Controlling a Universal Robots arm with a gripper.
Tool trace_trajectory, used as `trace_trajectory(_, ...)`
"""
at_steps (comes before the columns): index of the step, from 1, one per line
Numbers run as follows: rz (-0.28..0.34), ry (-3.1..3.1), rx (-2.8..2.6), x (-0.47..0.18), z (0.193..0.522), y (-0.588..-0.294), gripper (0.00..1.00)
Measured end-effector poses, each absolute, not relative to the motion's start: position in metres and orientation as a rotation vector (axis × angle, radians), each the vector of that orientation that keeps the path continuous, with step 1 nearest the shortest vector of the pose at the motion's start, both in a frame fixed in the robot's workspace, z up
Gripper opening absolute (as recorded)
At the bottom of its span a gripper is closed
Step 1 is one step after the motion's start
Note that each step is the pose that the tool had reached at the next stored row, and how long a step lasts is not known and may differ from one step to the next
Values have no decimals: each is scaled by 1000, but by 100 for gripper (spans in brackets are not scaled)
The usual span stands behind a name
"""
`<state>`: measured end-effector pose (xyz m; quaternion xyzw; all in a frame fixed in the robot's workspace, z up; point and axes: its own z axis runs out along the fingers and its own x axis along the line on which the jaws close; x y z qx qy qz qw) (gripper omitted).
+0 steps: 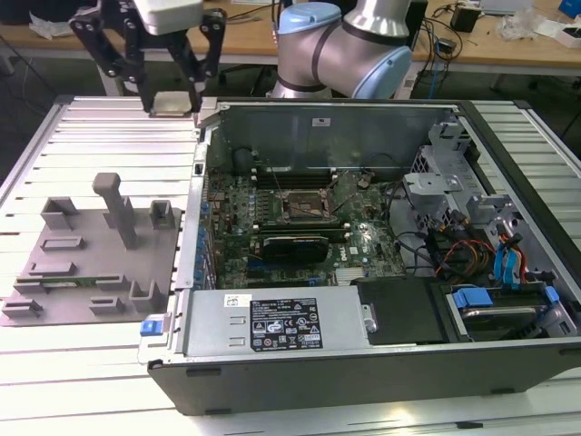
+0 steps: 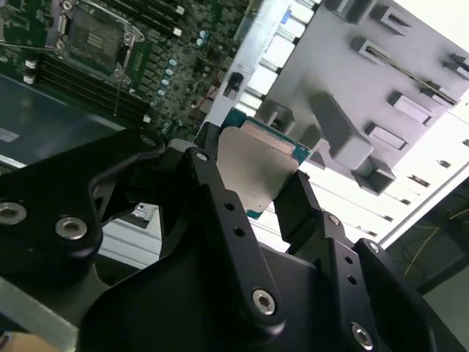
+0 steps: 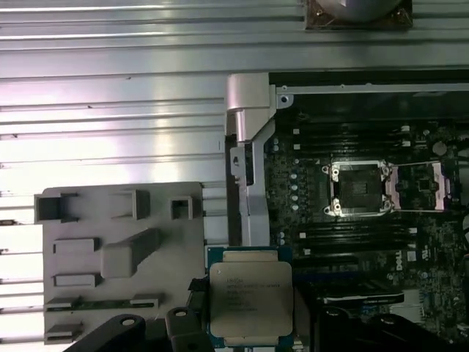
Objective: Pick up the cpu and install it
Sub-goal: 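Pick up the cpu and move it towards the insertion slot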
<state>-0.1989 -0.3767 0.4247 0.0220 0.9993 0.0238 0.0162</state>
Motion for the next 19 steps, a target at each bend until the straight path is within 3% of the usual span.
trace_trajectory(19, 74, 3108, 68, -77, 425, -369, 55)
